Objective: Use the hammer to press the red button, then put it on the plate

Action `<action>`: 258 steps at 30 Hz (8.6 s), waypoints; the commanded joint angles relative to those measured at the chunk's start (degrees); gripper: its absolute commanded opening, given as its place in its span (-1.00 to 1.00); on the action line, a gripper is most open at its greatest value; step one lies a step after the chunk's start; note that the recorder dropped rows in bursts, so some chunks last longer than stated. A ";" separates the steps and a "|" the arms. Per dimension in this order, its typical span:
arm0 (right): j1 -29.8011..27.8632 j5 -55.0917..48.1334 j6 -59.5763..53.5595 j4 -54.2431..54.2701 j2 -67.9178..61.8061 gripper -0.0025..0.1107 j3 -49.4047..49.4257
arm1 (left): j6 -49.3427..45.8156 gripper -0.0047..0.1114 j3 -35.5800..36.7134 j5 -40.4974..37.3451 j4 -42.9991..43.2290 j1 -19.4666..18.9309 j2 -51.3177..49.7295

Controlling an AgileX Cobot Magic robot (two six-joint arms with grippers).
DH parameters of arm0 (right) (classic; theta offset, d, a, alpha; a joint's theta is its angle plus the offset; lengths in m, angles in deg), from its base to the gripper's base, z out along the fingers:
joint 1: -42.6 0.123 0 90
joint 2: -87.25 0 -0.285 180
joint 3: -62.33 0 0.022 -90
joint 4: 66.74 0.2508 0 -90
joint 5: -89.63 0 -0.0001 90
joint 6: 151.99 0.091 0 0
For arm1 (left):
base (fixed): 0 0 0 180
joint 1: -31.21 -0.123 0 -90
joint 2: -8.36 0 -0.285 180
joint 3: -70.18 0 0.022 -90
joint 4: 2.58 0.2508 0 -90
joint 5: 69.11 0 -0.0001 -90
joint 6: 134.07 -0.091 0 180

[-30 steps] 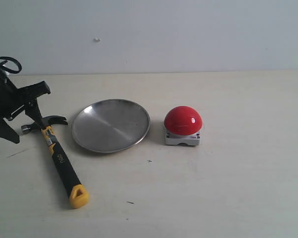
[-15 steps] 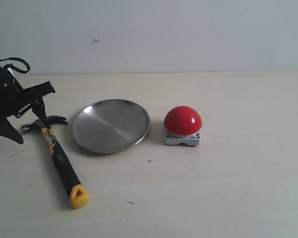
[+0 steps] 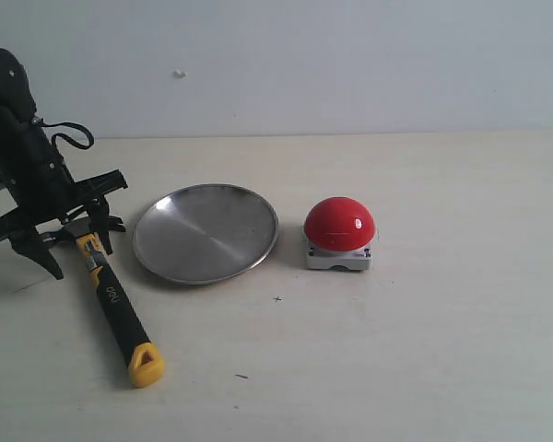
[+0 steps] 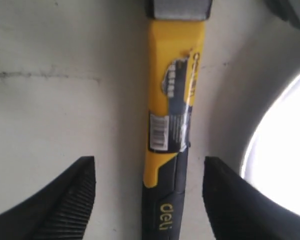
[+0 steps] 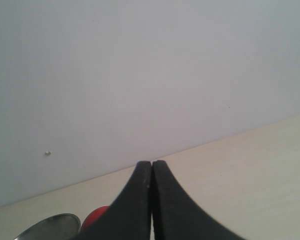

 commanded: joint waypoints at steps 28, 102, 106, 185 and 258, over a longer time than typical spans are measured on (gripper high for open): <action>-0.40 0.74 -0.36 -0.37 0.38 -0.96 0.25 | 1.11 0.13 -5.17 3.55 1.86 -1.98 -5.78; -0.40 0.74 -0.36 -0.21 0.38 -0.96 0.25 | -2.43 0.12 -11.50 -0.50 0.35 -2.74 -9.17; -0.40 0.74 -0.36 -0.21 0.38 -0.96 0.25 | -2.14 0.12 -13.11 -0.50 0.35 -2.74 -9.17; -0.40 0.74 -0.36 -0.35 0.38 -0.96 0.25 | -22.48 -0.92 -13.09 -0.50 12.26 -2.84 -8.09; -0.40 0.74 -0.36 -0.26 0.38 -0.96 0.25 | -77.86 -0.92 15.69 -0.50 -51.12 -7.82 10.73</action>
